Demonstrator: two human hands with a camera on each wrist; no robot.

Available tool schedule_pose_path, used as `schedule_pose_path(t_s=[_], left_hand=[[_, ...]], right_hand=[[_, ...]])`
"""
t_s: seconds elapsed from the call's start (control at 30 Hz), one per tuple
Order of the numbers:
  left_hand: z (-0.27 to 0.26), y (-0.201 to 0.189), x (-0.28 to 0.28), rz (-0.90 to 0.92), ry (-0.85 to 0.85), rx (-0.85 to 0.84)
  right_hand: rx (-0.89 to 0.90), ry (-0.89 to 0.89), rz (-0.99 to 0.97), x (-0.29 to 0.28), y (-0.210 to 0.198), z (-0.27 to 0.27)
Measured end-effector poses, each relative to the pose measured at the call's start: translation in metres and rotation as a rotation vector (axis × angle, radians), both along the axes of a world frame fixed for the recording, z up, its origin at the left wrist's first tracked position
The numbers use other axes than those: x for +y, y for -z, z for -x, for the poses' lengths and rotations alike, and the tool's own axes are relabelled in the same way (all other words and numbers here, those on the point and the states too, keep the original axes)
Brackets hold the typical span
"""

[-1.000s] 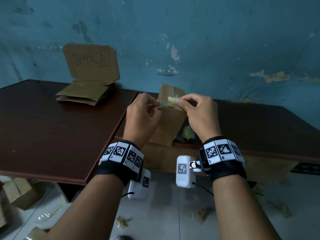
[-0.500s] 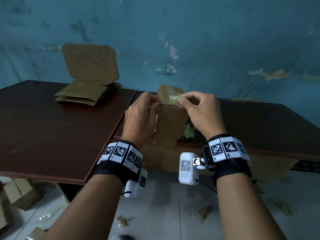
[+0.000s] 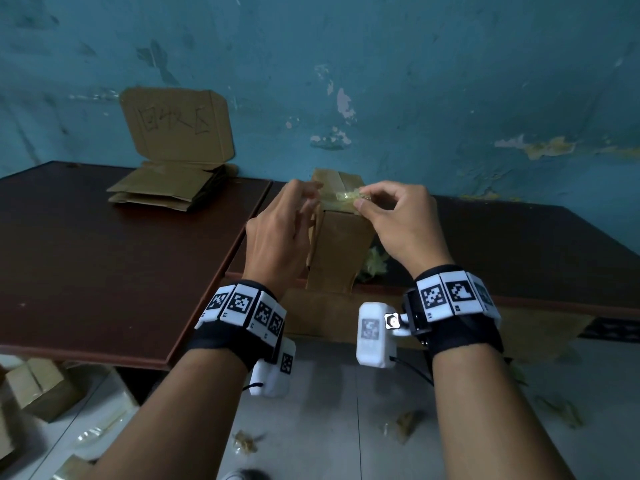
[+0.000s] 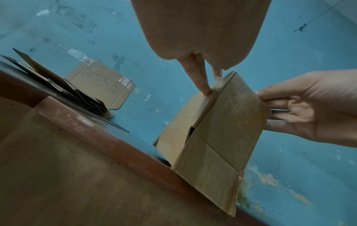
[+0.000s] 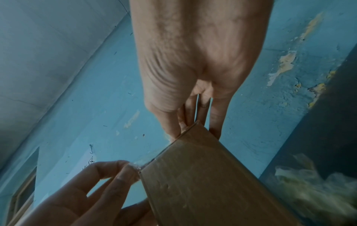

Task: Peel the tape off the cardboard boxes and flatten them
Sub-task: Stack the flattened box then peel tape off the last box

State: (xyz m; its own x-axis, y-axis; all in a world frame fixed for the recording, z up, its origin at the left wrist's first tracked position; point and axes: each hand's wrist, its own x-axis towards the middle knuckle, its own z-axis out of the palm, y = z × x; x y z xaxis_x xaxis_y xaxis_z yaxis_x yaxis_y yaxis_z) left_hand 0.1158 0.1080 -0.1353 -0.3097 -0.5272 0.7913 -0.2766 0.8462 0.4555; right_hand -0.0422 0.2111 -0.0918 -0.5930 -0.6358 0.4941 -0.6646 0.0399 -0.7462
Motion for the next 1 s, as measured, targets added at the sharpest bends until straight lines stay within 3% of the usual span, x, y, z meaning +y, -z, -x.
schedule_pose_path(t_s=[0.33,0.47,0.8,1.0], left_hand=[[-0.001,-0.004,-0.002,-0.047,0.027,0.078],[0.004,-0.005,-0.002,-0.133,0.089,0.188],[0.009,-0.015,0.006,-0.304,0.066,0.417],[0.007,-0.011,0.006,-0.303,0.057,0.372]], right_hand=[[-0.020,-0.074,0.005,-0.006,0.000,-0.007],[-0.018,-0.100,-0.002,-0.006,0.001,-0.009],[0.005,-0.161,0.014,-0.010,0.000,-0.019],[0.001,-0.128,0.025,-0.013,0.003,-0.019]])
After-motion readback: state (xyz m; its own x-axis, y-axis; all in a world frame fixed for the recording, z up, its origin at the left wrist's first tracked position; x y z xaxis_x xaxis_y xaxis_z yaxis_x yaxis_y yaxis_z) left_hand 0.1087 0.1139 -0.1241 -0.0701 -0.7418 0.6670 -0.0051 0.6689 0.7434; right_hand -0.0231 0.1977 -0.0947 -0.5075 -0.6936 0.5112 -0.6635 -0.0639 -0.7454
